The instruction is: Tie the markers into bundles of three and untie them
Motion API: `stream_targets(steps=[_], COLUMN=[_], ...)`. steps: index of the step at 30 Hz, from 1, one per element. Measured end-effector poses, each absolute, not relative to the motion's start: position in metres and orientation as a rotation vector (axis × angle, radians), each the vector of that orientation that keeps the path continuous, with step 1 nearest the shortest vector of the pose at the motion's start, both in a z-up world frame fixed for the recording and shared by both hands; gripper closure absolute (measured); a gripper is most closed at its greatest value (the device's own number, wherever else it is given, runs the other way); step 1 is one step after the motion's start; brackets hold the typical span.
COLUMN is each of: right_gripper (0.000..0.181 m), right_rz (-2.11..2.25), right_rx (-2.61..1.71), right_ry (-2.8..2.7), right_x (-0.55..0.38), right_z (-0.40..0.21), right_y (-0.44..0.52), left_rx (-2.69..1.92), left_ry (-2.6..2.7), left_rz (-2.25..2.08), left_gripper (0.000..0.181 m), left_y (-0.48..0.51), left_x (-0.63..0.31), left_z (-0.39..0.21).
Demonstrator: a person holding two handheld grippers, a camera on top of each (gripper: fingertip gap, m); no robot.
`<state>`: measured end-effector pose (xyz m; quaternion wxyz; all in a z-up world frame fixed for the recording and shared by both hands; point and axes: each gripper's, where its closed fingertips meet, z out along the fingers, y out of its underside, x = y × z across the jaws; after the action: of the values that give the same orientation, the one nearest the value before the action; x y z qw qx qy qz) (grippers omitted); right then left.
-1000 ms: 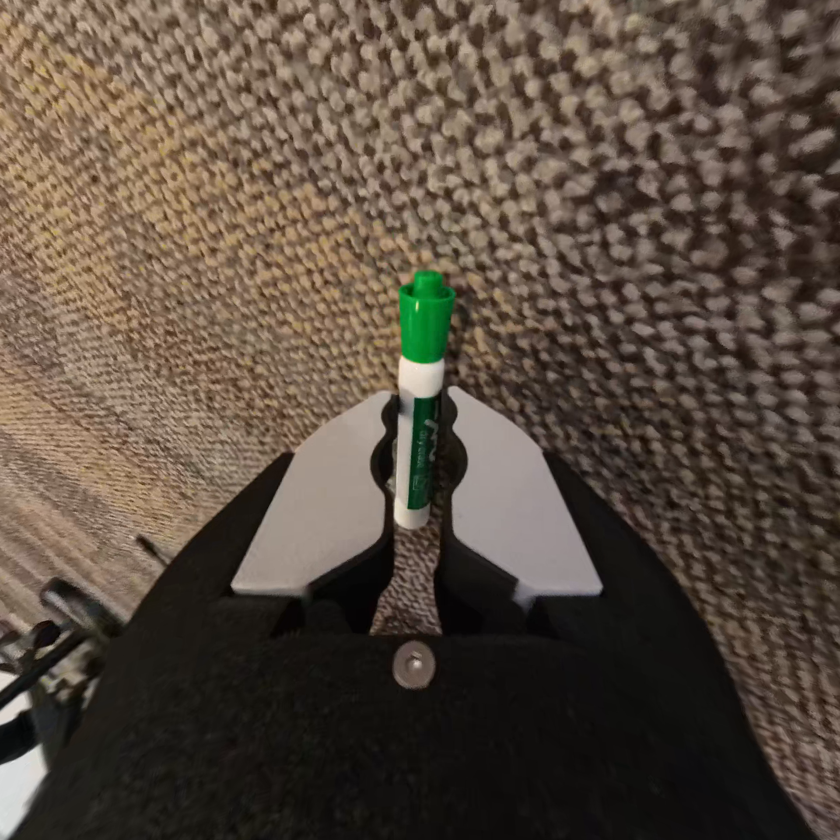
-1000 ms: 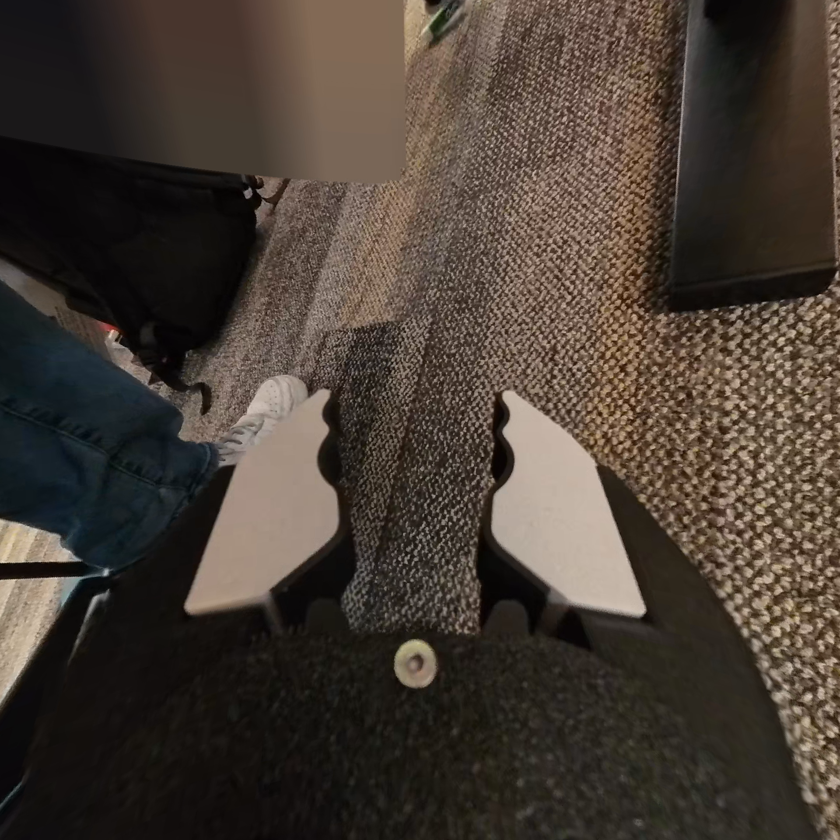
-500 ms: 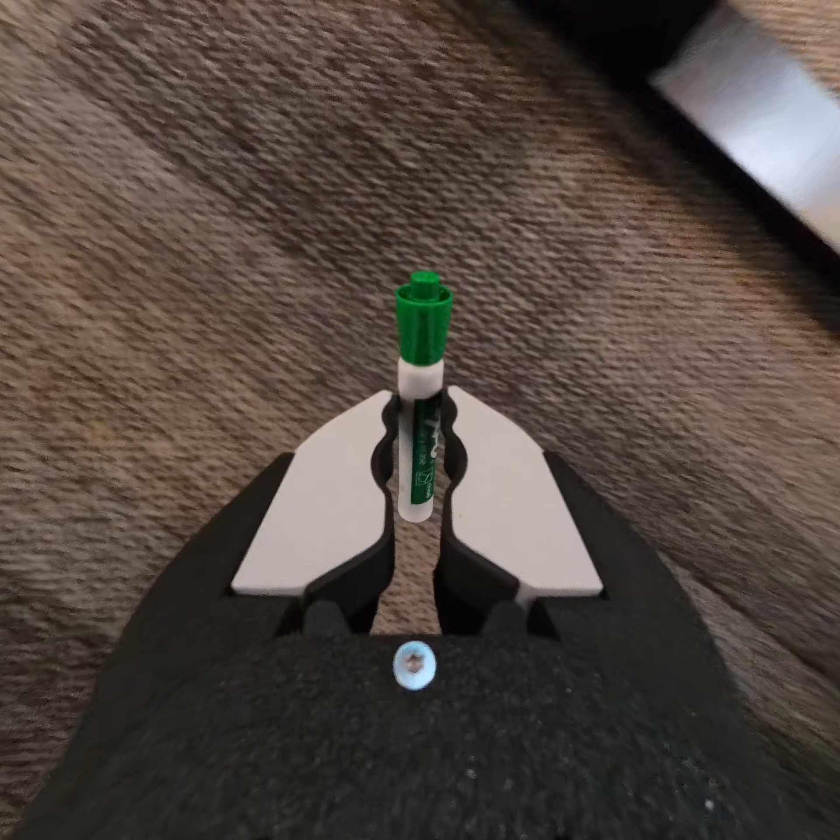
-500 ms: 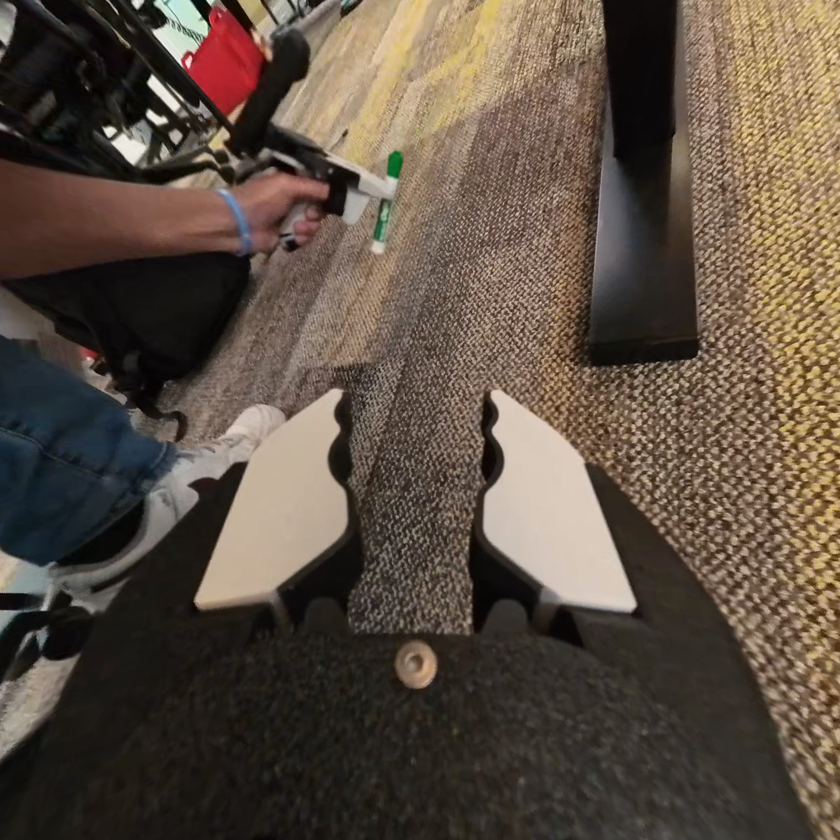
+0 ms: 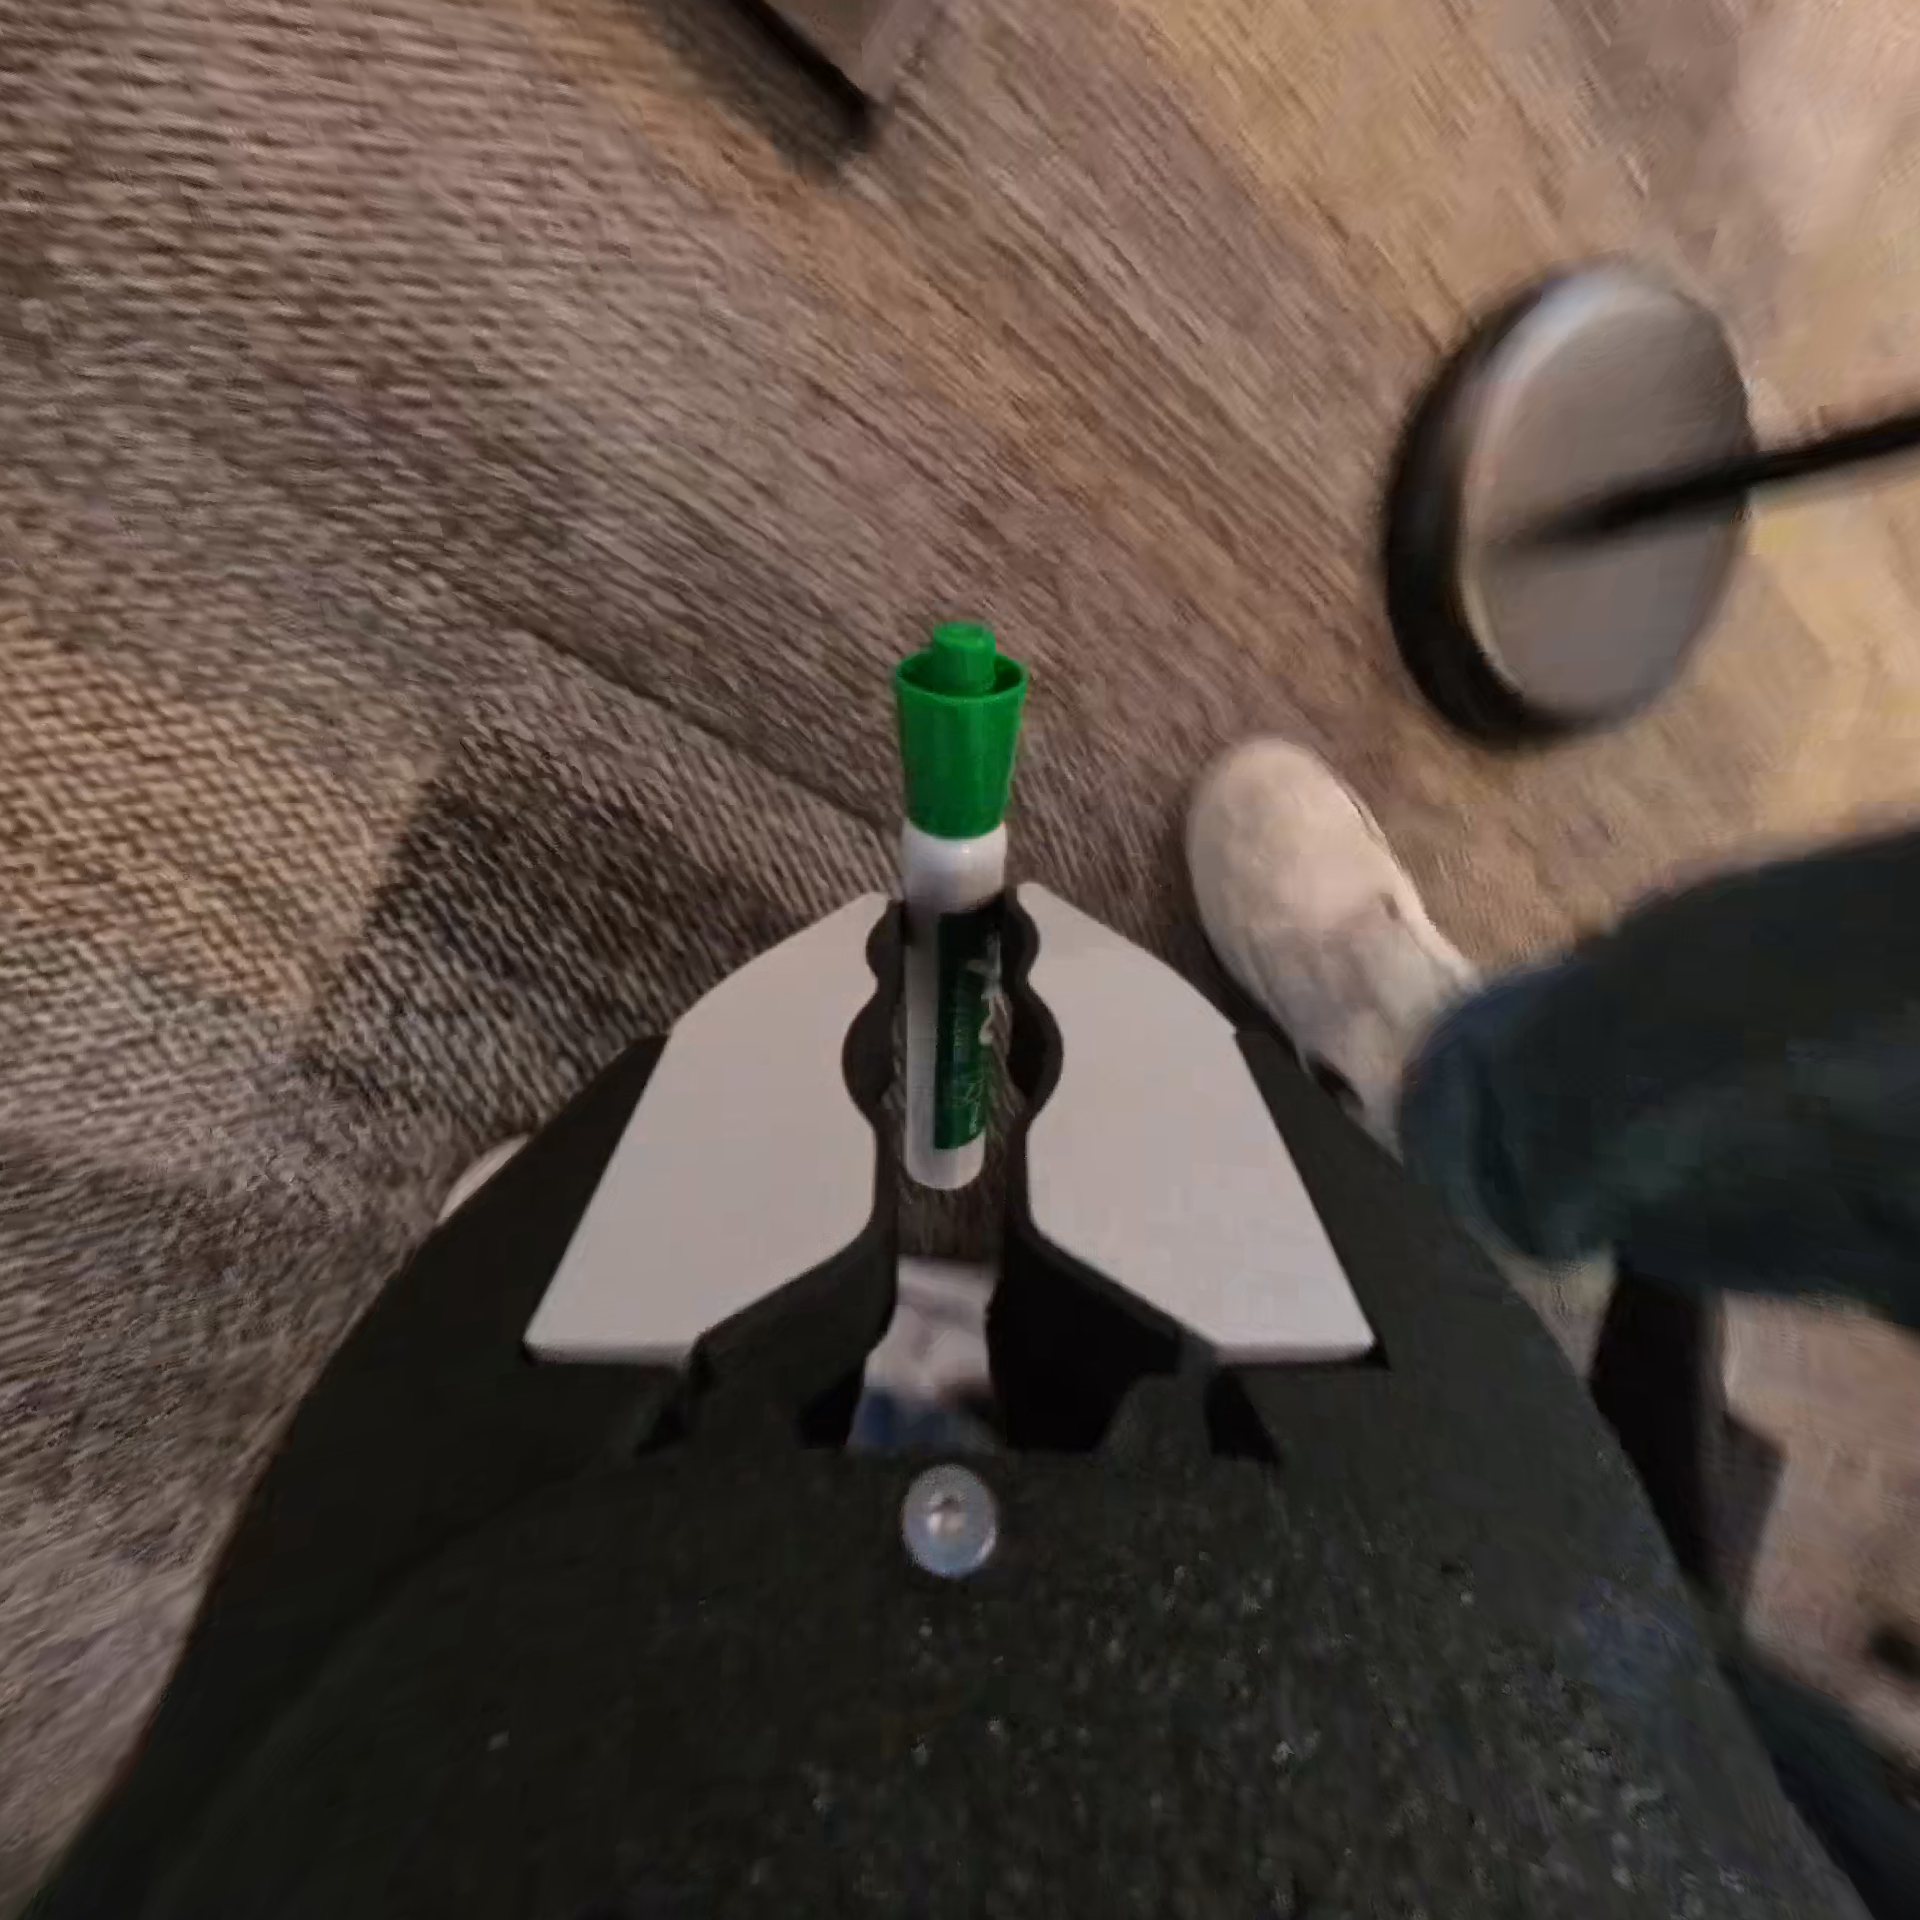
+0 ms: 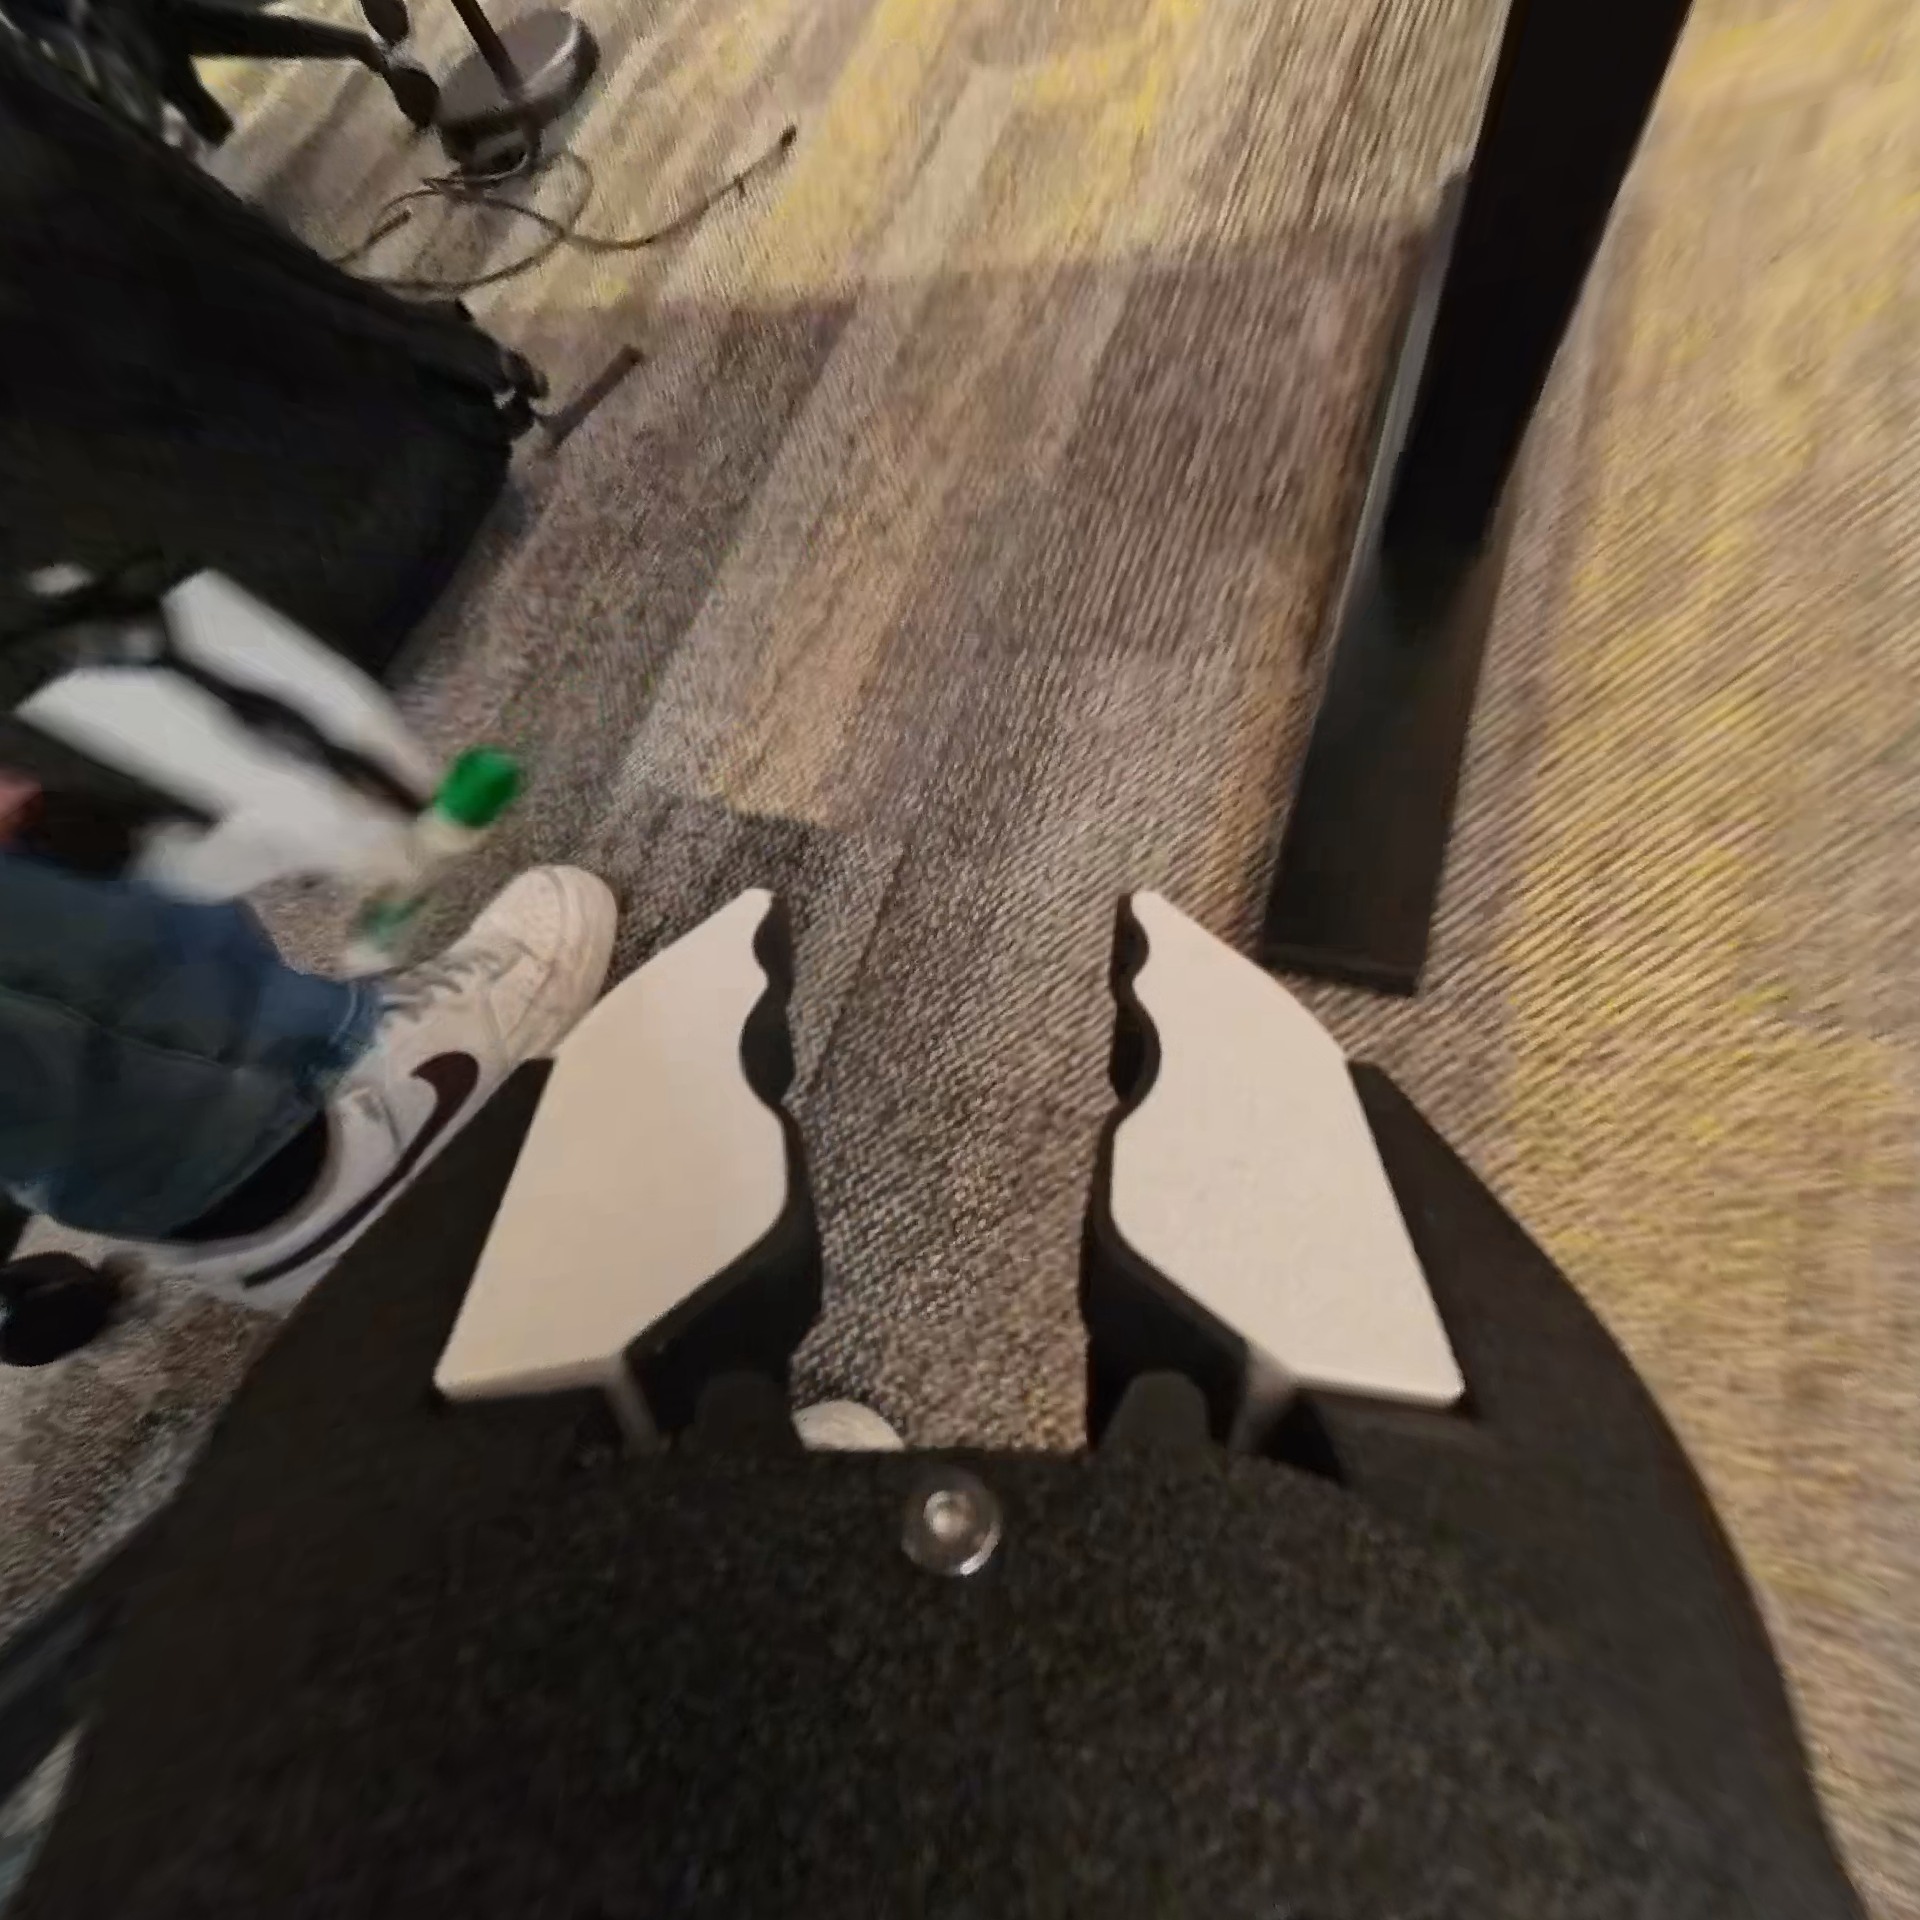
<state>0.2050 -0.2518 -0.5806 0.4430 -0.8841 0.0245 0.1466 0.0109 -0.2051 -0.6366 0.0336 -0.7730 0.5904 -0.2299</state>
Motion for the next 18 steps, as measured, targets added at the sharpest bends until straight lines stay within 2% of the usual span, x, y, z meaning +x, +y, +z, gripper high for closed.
stream_targets(steps=[2,5,11,13,18], right_gripper=[0.123,0.121,0.122,0.116,0.117], right_rz=[0.296,0.184,0.121,0.102,0.139], right_rx=[-2.164,-2.136,-2.061,-2.028,-1.937], right_ry=[0.035,0.016,-0.026,-0.128,-0.321], right_x=[0.214,0.218,0.168,0.136,0.051], right_z=[-0.524,-0.45,-0.331,-0.289,-0.189], right_y=[-0.248,-0.254,-0.302,-0.32,-0.341], left_rx=[-2.181,-1.962,-1.877,-1.824,-1.894], left_ry=[2.066,2.162,1.937,1.813,1.376], left_rz=[-0.63,-0.591,-0.726,-0.763,-1.083], left_gripper=[0.164,0.164,0.164,0.164,0.164], left_y=[-0.241,-0.276,-0.333,-0.34,-0.296], left_x=[-0.017,-0.049,-0.089,-0.091,-0.094], left_z=[-0.582,-0.488,-0.314,-0.253,-0.119])
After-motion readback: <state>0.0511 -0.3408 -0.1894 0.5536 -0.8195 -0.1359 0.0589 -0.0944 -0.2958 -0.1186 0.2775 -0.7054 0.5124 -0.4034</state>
